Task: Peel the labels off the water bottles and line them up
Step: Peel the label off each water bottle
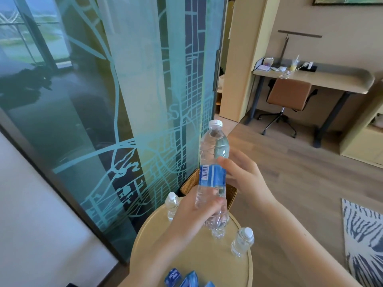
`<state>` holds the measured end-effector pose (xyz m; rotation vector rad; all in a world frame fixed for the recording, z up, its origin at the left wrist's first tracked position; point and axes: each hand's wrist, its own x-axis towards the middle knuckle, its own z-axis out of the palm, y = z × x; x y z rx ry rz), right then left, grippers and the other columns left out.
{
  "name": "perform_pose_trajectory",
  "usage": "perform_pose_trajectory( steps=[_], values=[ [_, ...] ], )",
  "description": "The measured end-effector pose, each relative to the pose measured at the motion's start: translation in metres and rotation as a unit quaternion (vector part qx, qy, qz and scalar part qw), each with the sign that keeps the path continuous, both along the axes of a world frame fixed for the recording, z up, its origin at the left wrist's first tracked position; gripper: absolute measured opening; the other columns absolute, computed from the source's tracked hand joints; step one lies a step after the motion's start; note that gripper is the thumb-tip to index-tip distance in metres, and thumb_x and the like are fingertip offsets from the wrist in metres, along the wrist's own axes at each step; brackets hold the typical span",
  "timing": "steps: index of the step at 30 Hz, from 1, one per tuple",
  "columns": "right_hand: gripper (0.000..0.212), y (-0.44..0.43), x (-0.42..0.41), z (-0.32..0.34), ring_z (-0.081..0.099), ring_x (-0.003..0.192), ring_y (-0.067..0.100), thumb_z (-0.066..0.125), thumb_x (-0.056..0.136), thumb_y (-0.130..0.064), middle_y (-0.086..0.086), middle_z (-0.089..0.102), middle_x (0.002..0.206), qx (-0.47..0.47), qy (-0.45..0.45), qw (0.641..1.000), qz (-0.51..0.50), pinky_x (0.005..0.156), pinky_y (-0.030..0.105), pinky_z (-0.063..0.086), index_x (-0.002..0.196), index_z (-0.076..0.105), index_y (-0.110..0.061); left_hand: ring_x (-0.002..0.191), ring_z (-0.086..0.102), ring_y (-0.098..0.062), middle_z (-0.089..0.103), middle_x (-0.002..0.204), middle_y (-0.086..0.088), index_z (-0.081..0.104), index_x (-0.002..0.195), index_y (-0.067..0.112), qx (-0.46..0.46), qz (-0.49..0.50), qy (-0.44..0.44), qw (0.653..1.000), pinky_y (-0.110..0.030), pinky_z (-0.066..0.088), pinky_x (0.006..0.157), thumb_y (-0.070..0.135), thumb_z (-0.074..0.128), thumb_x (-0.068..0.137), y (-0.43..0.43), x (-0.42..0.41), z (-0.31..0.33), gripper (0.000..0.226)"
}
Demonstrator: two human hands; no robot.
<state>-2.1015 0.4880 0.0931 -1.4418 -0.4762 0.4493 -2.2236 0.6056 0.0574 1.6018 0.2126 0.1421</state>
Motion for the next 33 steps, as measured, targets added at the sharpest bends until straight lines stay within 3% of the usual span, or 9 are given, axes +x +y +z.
perform_pose_trajectory(
  steps=[3,6,9,13,16,22,27,30,33],
  values=[
    [0.047,-0.001,-0.003,-0.012,0.073,0.107,0.026,0.066,0.090,-0.036,0.005,0.075,0.118,0.040,0.051,0.998,0.024,0.082,0.034,0.061,0.136,0.057,-0.032,0.076,0.067,0.013,0.072,0.083,0.031,0.064,0.119,0.018,-0.006,-0.011,0.010,1.000,-0.002,0.047,0.060,0.018,0.062,0.098,-0.001,-0.001,0.000,0.021],
    [0.044,-0.001,-0.006,-0.020,0.073,0.105,0.027,0.066,0.088,-0.038,0.007,0.074,0.119,0.062,0.078,0.994,0.034,0.082,0.041,0.060,0.131,0.058,-0.042,0.070,0.064,0.015,0.070,0.076,0.029,0.064,0.117,0.016,0.005,-0.016,0.007,1.000,0.000,0.045,0.057,0.014,0.060,0.099,-0.002,-0.002,-0.001,0.019],
    [0.045,-0.001,-0.003,-0.018,0.075,0.100,0.029,0.067,0.088,-0.038,0.010,0.074,0.116,0.076,0.082,0.994,0.006,0.078,0.038,0.061,0.132,0.058,-0.032,0.068,0.063,0.013,0.067,0.073,0.029,0.062,0.115,0.010,0.001,-0.019,0.013,1.000,-0.001,0.046,0.058,0.011,0.058,0.099,-0.002,-0.001,-0.001,0.016],
    [0.048,-0.002,0.013,-0.002,0.074,0.104,0.030,0.066,0.092,-0.036,0.010,0.075,0.115,0.057,0.053,0.997,-0.012,0.084,0.041,0.062,0.135,0.055,-0.018,0.071,0.063,0.011,0.069,0.077,0.023,0.065,0.107,0.013,0.010,-0.026,0.015,0.999,-0.002,0.048,0.062,0.011,0.058,0.099,-0.001,0.000,0.000,0.010],
    [0.045,-0.002,0.024,0.010,0.074,0.104,0.030,0.064,0.098,-0.031,0.010,0.075,0.115,0.040,0.053,0.998,0.012,0.082,0.041,0.062,0.138,0.052,-0.012,0.070,0.064,0.012,0.069,0.077,0.021,0.065,0.102,0.020,0.024,-0.034,0.018,0.999,-0.002,0.048,0.060,0.010,0.058,0.099,-0.002,0.001,0.001,0.013],
    [0.050,-0.004,0.026,0.013,0.073,0.104,0.032,0.069,0.089,-0.035,0.016,0.074,0.115,0.047,0.080,0.993,0.072,0.077,0.036,0.061,0.130,0.059,-0.006,0.067,0.065,0.015,0.069,0.071,0.027,0.063,0.100,0.023,0.022,-0.040,0.029,0.999,0.001,0.044,0.054,0.011,0.058,0.100,-0.008,-0.001,0.004,0.013],
    [0.039,-0.003,0.020,0.009,0.076,0.092,0.028,0.073,0.083,-0.033,0.014,0.078,0.101,0.074,0.047,0.996,0.004,0.072,0.031,0.060,0.111,0.072,-0.006,0.080,0.064,0.021,0.071,0.085,0.035,0.060,0.110,0.034,0.033,-0.044,0.046,0.997,0.003,0.044,0.061,0.020,0.061,0.099,-0.008,-0.001,0.001,0.018],
    [0.027,-0.004,0.018,0.008,0.077,0.090,0.027,0.078,0.084,-0.029,0.013,0.079,0.097,0.091,0.031,0.995,-0.024,0.071,0.030,0.060,0.103,0.077,-0.011,0.094,0.060,0.023,0.070,0.103,0.035,0.058,0.114,0.040,0.042,-0.044,0.039,0.997,-0.004,0.048,0.073,0.032,0.066,0.096,-0.002,0.002,0.002,0.021],
    [0.022,-0.005,0.017,0.008,0.077,0.091,0.029,0.078,0.085,-0.025,0.014,0.079,0.098,0.091,0.009,0.995,-0.043,0.072,0.033,0.060,0.104,0.078,-0.013,0.110,0.057,0.017,0.066,0.119,0.029,0.055,0.123,0.042,0.070,-0.026,0.009,0.997,-0.016,0.043,0.088,0.056,0.067,0.078,0.002,0.005,0.000,0.049]
  ],
)
